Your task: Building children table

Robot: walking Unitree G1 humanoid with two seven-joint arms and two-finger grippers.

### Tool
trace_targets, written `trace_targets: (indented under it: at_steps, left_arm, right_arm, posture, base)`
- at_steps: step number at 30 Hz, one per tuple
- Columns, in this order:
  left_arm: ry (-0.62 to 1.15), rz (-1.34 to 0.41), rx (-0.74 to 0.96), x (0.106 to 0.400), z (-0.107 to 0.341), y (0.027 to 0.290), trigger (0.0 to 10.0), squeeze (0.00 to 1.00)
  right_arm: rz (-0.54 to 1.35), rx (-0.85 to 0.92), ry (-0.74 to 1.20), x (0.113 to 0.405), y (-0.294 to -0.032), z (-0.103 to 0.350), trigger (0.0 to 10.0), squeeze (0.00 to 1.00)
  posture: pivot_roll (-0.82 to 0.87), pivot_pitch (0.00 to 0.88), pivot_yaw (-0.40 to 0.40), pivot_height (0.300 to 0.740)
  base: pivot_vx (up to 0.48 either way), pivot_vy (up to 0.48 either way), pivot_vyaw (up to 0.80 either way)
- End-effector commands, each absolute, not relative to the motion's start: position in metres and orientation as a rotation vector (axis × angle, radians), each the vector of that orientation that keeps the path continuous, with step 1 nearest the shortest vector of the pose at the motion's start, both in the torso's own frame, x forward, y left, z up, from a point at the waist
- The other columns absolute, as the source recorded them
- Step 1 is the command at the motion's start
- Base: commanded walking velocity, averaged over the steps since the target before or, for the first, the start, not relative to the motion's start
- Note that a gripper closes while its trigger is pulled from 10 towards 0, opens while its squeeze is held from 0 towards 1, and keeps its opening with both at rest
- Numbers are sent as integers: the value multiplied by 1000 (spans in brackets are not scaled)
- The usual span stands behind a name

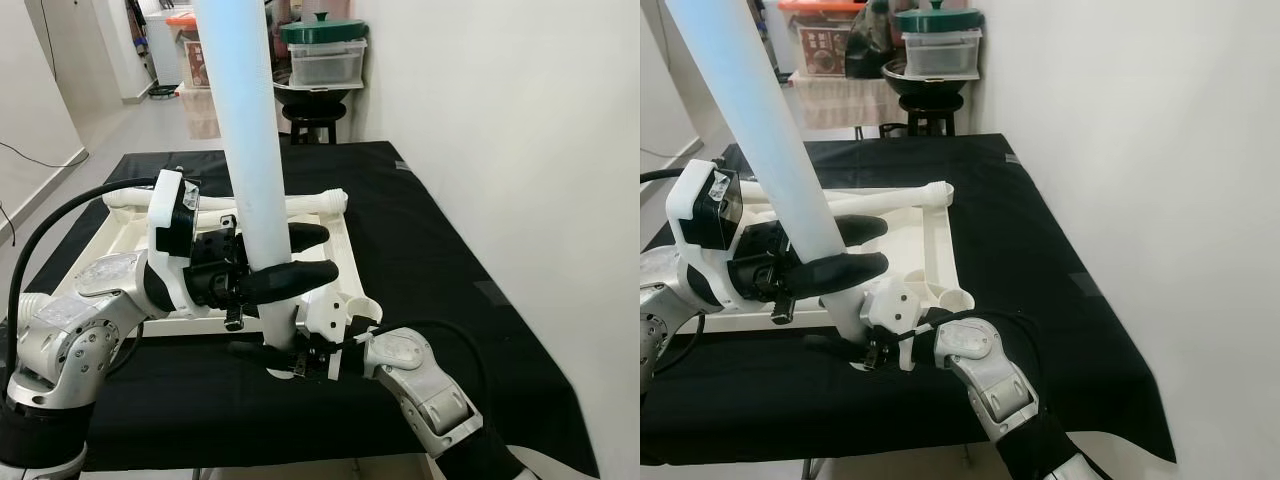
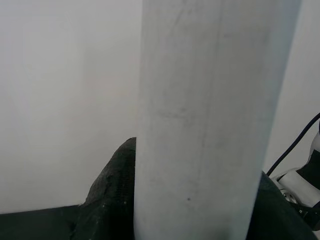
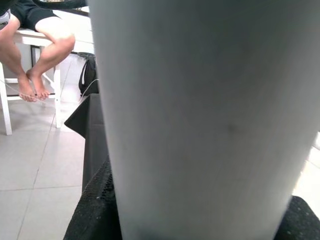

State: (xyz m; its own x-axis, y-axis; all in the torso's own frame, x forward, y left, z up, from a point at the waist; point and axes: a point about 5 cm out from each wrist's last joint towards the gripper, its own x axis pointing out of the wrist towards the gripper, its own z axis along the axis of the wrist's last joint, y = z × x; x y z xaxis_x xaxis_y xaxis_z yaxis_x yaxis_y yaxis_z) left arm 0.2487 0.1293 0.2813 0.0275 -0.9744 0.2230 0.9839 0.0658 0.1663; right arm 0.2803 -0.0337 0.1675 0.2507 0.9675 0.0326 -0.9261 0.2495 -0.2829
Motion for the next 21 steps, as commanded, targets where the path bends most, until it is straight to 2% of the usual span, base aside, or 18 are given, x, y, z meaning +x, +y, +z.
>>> trace_targets:
  at_steps: [1,2,4,5,6,7,8,11,15,16,17,18,19,20,21]
  left_arm:
    - [-239,-1753,-131,231,270,110,0,0]
    - [-248,-1735,-131,231,270,110,1137,0]
    - [-248,-1735,-131,231,270,110,1137,0]
    - [-271,-1692,-132,235,271,110,6549,0]
    - [-293,-1622,-148,241,272,110,10000,0]
    - [-293,-1622,-148,241,272,110,10000,0]
    - [-319,-1493,-174,254,275,112,10000,1000]
    - [-368,-1228,-226,276,279,122,10000,1000]
    - [-372,-1190,-223,277,279,125,10000,1000]
    - [-369,-1102,-240,282,277,131,10000,1000]
    - [-348,-943,-236,288,269,143,10000,1000]
    - [-348,-943,-236,288,269,143,10000,1000]
    - [-333,-833,-232,292,263,151,10000,1000]
    - [-333,-833,-232,292,263,151,10000,1000]
    - [-304,-723,-221,292,254,161,10000,1000]
  right_arm:
    - [1233,-219,-248,288,-39,177,0,0]
    - [1227,-217,-250,289,-39,177,0,0]
    - [1227,-217,-250,289,-39,177,0,0]
    - [1212,-213,-250,290,-39,177,0,0]
    - [1176,-210,-248,294,-41,178,0,0]
    - [1176,-210,-248,294,-41,178,0,0]
    - [1117,-204,-241,301,-45,178,0,0]
    - [947,-177,-227,319,-59,181,0,0]
    - [907,-167,-224,323,-63,182,0,0]
    - [854,-149,-219,328,-70,183,0,0]
    - [793,-113,-208,335,-81,183,0,0]
    - [793,-113,-208,335,-81,183,0,0]
    - [756,-88,-202,339,-89,183,0,0]
    - [756,-88,-202,339,-89,183,0,0]
    - [732,-70,-193,341,-95,182,0,0]
  posture:
    - [-14,0,8,740]
    - [-12,0,7,740]
    - [-12,0,7,740]
    - [-10,0,6,740]
    - [-8,0,4,740]
    - [-8,0,4,740]
    - [-7,0,3,740]
    - [-7,0,5,740]
    - [-6,0,5,740]
    - [-1,0,4,740]
    - [13,0,2,740]
    - [13,0,2,740]
    - [16,0,2,740]
    - [16,0,2,740]
    - [24,0,6,740]
  base:
    - [0,0,0]
    - [0,0,0]
    - [0,0,0]
    - [0,0,0]
    - [0,0,0]
    - [0,0,0]
    - [0,0,0]
    - [0,0,0]
    - [0,0,0]
    - [0,0,0]
    - [0,0,0]
    - [0,0,0]
    - [0,0,0]
    - [0,0,0]
    - [0,0,0]
